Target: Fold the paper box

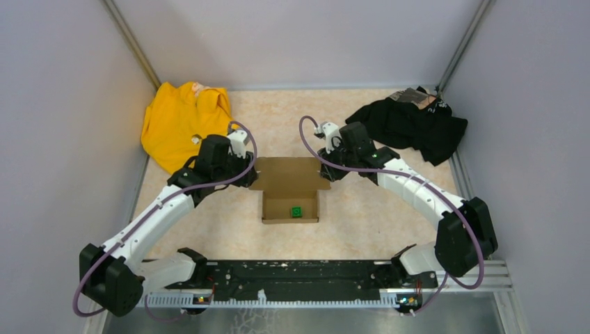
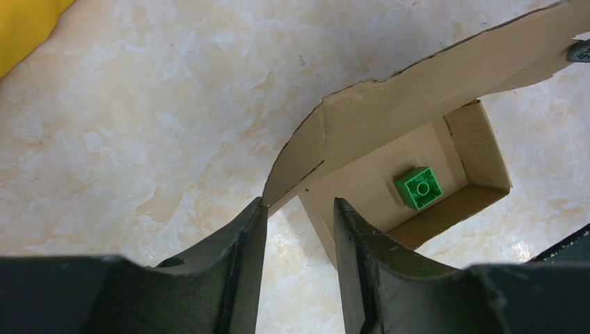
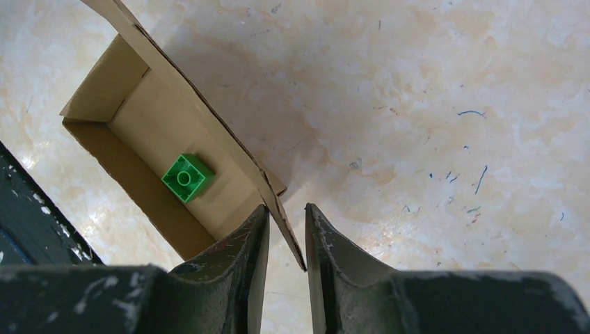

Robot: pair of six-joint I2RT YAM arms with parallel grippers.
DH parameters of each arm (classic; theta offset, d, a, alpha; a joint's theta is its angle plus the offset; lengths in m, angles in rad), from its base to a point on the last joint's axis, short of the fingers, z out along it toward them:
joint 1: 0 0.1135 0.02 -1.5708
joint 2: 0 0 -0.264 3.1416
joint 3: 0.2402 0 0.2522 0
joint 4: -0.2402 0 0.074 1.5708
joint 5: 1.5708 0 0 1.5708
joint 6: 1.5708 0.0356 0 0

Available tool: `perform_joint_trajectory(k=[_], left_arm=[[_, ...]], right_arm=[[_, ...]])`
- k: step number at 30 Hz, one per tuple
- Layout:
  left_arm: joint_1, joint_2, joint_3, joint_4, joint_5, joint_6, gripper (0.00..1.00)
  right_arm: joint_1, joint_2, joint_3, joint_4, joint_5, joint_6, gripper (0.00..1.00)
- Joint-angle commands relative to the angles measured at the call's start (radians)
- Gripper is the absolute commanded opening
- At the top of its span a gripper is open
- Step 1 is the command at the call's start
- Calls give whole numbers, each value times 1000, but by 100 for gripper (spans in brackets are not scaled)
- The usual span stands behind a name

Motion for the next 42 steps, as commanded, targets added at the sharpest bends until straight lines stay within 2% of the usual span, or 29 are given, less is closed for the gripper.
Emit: perform_joint_trajectory(k=[1, 5, 15, 16, 17, 18, 19, 21, 23, 27, 29, 37, 42], left_arm=[[5, 20, -5, 43, 56, 18, 44], [5, 28, -4, 42, 63, 19, 39], [5, 14, 14, 11, 21, 19, 39], [5, 5, 25, -3, 4, 18, 42], [6, -7, 37, -16, -18, 17, 52], [5, -22, 48, -26, -45, 16, 67], [5, -39, 58, -33, -69, 22, 75], [6, -55, 77, -47, -78, 37, 81], [5, -46, 101, -66, -112, 46, 83], [5, -6, 112, -46, -93, 66, 84], [7, 20, 110, -34, -37, 80, 84], [7, 93, 125, -30, 43, 105, 80], [8, 86, 120, -30, 61, 105, 67]], right_arm=[[-7, 3, 58, 40, -20, -6, 25], [-7, 6, 62, 42, -22, -6, 25], [-7, 18, 68, 40, -23, -6, 23], [-7, 18, 71, 38, -22, -6, 23], [-7, 17, 72, 36, -22, -6, 24], [-8, 17, 74, 34, -20, -6, 24], [-7, 17, 77, 29, -20, -8, 25], [-7, 17, 80, 23, -17, -12, 26], [-7, 17, 83, 18, -15, -14, 27], [-8, 28, 95, 5, -32, -22, 28], [-7, 37, 103, -6, -39, -32, 28], [-7, 79, 145, -58, -64, -60, 28], [-7, 77, 143, -65, -56, -62, 28]])
